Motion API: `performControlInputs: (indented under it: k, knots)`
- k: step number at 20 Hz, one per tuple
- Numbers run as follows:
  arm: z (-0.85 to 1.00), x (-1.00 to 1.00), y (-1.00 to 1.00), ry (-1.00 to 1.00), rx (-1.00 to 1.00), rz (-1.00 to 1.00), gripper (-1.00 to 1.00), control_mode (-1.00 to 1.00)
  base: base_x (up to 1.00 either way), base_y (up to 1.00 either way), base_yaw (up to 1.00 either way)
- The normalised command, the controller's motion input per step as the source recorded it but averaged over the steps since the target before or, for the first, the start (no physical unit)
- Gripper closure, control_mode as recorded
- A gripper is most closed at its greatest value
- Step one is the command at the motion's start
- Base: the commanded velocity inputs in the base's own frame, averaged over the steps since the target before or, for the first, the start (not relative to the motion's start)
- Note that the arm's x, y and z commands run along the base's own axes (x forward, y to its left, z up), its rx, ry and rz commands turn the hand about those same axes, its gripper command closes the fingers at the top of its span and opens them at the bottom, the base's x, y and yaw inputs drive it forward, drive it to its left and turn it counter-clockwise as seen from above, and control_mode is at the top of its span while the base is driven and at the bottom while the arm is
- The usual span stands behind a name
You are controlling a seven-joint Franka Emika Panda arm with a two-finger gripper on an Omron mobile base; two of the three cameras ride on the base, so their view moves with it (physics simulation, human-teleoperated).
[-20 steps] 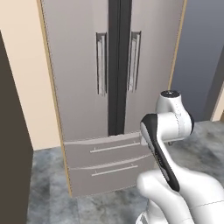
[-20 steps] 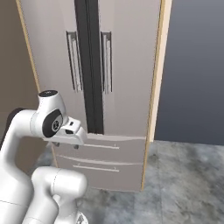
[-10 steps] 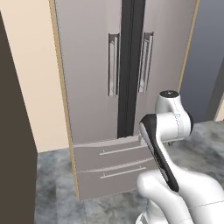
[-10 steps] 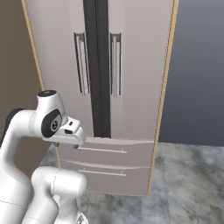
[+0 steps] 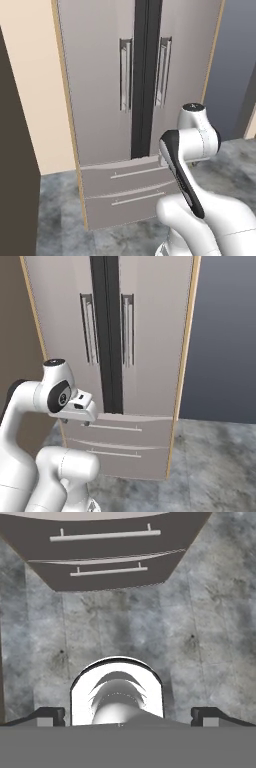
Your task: Place one of the steaks on the plate and the other in the bowl. Then place the bowl in the fridge.
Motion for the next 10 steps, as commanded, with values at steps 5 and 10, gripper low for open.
performControlInputs:
  k: [5,10]
  knots:
    - [0.0,0.0,0.0,0.0,0.0,0.0,-1.0,1.0,0.01,-0.16,0.0]
    - [0.0,0.0,0.0,0.0,0.0,0.0,-1.0,1.0,0.06,0.0,0.0]
